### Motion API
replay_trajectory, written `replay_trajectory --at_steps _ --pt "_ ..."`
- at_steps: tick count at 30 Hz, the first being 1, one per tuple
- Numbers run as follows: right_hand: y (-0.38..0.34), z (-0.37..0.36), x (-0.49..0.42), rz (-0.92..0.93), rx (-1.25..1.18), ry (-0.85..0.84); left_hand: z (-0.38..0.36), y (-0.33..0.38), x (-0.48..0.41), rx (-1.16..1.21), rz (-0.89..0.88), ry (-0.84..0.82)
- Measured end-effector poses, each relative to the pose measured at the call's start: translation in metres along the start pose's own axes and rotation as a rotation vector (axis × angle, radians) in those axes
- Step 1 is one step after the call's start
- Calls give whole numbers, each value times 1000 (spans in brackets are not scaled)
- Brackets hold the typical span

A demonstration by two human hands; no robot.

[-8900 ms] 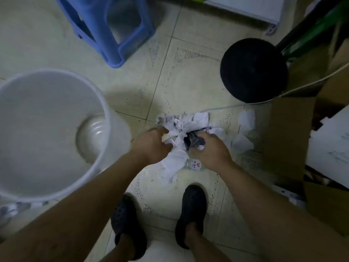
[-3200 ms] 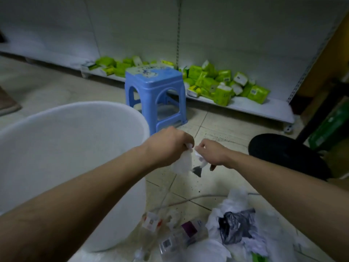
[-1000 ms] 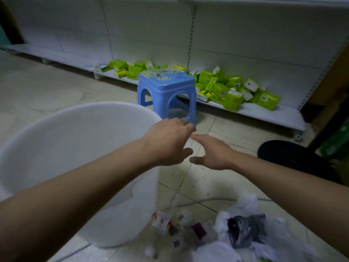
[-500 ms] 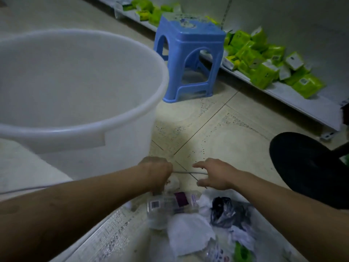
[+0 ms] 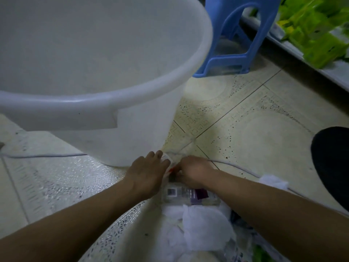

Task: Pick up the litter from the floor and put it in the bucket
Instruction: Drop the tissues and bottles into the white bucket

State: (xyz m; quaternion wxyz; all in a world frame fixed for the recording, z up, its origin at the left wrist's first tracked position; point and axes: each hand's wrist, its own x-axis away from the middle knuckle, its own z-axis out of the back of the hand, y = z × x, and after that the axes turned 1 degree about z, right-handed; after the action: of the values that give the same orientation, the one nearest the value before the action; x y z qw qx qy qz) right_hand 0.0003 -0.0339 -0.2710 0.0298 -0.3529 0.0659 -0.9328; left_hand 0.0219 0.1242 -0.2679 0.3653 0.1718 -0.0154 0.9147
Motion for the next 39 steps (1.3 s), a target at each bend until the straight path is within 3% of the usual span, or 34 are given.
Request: replay_trajectory --at_steps 4,7,12,21,31,39 --pt "-10 -13 -18 -84 126 199 -14 -5 3 111 16 63" --pt "-13 -28 -27 -145 92 260 -21 -4 5 120 48 88" --pt "-10 -38 -32 -244 -110 235 -22 -1 2 104 95 109" --pt "17 -25 -32 -373 -337 33 -26 6 -2 122 108 122" --pt "51 1 17 -236 -729 188 -19 13 -13 290 219 135" --pt "50 28 52 -260 -909 290 5 22 -5 403 134 283"
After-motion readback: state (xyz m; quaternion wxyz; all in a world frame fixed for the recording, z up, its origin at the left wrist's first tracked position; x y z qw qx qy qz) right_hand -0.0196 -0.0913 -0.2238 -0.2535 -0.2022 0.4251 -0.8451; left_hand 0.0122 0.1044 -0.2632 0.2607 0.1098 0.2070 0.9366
